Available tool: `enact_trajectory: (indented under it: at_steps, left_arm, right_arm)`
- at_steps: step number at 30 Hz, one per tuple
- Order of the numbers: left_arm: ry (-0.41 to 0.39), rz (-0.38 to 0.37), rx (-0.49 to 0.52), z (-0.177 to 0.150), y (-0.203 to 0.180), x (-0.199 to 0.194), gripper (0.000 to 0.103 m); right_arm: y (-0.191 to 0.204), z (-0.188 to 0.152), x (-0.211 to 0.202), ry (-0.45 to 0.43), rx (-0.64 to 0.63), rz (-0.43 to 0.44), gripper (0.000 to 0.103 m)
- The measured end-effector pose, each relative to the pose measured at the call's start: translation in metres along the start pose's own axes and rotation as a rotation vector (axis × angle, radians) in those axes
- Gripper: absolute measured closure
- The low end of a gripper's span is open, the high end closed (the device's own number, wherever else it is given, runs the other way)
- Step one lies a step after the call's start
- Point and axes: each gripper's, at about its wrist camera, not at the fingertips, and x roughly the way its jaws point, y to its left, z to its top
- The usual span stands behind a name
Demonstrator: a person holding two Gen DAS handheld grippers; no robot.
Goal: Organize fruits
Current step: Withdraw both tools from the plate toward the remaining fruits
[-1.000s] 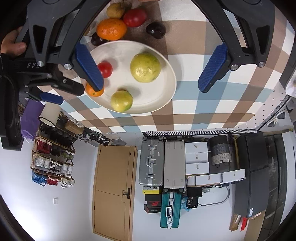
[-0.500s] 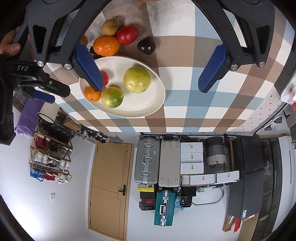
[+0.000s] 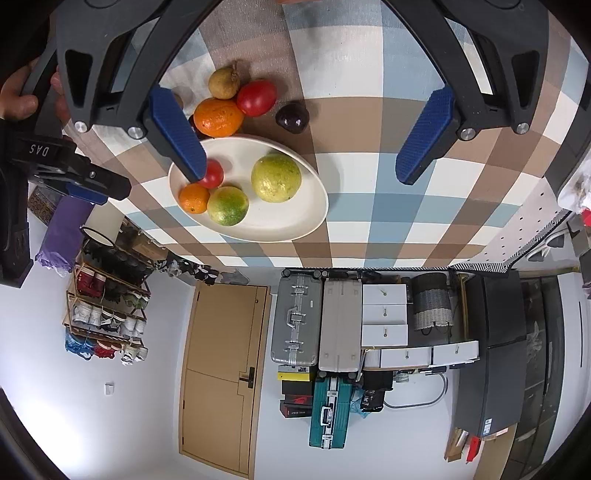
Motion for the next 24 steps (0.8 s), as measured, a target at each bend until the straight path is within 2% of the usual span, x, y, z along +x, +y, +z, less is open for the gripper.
enact_trajectory:
  at_steps: [5,10,20,24]
  left_arm:
    - [0.017,0.006,-0.007,-0.006,0.003,-0.007,0.001]
    - [0.043,0.005,0.005,-0.012,0.005,-0.015,0.001]
    - [0.062,0.011,0.029,-0.022,0.003,-0.031,0.001]
    - [0.073,0.012,0.027,-0.024,0.006,-0.029,0.001]
  right_arm:
    - [0.006,-0.005,-0.004,0.023,-0.024,-0.001,0.001]
    - [0.014,-0.013,0.005,0.131,-0.061,-0.022,0.001]
    - [0.032,-0.036,0.020,0.289,-0.142,-0.028,0.001]
    - [0.037,-0.039,0.024,0.313,-0.154,-0.040,0.001]
